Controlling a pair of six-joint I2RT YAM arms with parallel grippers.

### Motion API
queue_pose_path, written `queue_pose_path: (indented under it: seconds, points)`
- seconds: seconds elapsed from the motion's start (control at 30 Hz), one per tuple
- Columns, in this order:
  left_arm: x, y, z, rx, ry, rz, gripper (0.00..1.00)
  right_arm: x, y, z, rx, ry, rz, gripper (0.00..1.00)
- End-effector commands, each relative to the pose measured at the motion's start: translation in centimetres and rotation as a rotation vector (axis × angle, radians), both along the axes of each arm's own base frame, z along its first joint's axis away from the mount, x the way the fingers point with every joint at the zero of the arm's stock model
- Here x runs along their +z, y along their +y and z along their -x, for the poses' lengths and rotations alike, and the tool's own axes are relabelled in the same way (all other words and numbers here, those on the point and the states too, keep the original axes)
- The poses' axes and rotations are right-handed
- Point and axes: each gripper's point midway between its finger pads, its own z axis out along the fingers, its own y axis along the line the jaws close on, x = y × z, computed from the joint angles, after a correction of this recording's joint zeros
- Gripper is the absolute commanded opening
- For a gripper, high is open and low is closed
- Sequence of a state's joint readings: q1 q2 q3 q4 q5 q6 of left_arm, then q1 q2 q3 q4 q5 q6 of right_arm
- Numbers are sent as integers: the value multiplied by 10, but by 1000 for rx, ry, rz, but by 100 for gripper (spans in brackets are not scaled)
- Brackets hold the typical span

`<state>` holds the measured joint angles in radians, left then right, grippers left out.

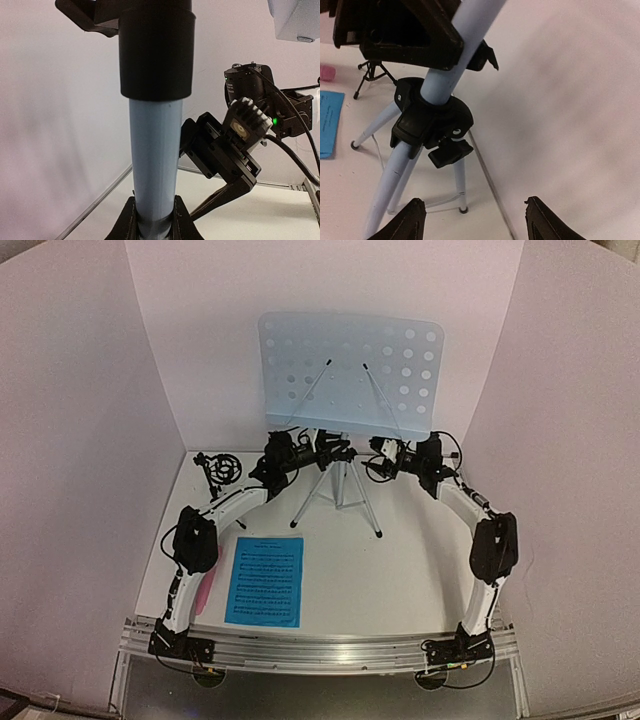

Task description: Set up the instrument practice props

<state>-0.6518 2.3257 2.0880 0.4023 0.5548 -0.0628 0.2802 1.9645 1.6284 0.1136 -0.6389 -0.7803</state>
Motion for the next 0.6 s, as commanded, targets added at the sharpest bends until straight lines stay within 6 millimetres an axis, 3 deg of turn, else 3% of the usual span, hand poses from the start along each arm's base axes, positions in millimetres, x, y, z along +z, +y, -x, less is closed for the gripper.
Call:
queue_pose_path:
  seconds: [0.0,0.23,0.57]
  points:
    - [39,8,14,-31,-55,32,0,16,8,-12,56,-275,110,63]
    - [40,7,15,-43,-37,40,0,13,29,-9,95,-385,180,40]
    - [38,7,16,-48,-34,32,0,21,39,6,111,-412,185,32]
